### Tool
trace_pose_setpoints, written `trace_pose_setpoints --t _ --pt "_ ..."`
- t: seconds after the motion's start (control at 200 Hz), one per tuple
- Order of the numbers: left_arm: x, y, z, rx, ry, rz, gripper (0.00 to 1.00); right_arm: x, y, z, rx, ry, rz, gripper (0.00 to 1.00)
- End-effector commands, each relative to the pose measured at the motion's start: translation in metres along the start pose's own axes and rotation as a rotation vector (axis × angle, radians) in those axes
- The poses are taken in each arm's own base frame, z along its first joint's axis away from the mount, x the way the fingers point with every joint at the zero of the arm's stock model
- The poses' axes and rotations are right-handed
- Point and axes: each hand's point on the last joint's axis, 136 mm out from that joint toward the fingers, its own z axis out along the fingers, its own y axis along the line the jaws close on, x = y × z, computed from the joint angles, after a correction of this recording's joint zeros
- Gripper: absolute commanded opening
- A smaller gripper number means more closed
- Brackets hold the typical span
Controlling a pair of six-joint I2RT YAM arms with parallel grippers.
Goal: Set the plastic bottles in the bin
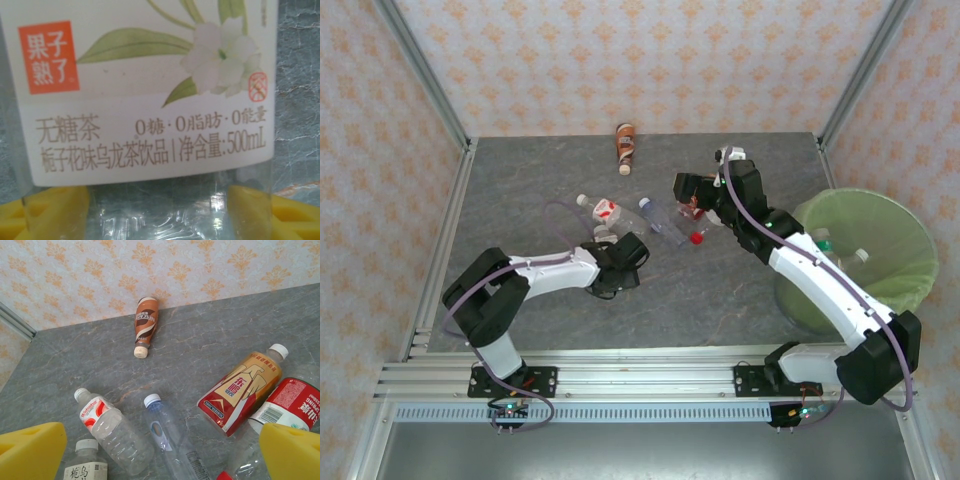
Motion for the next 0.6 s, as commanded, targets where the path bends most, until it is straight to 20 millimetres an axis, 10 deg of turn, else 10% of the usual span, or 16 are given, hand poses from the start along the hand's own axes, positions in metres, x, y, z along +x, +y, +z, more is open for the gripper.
trace_pose_setpoints --t 0.0,0.3,0.385,0.596 --pt "-0.005 0.011 -0.009 -0.013 -0.046 -0.006 0.55 -0.001 0.004 0.0 -0.014 -0.007 0.015 0.99" --pt "-0.013 -0.002 -0.037 0.092 -0.134 0.056 0.25 -0.004 -0.004 -0.001 -0.002 -0.085 0.067 0.99" --pt "-0.014 0.001 -0.043 0.104 -0.154 0.06 0.0 -0.005 -0.006 -0.003 0.006 -0.095 0.073 0.99" --pt "-0.022 0.0 -0.065 0.189 -0.245 0.065 0.0 0.002 -0.005 -0.002 -0.024 -0.104 0.088 0.99"
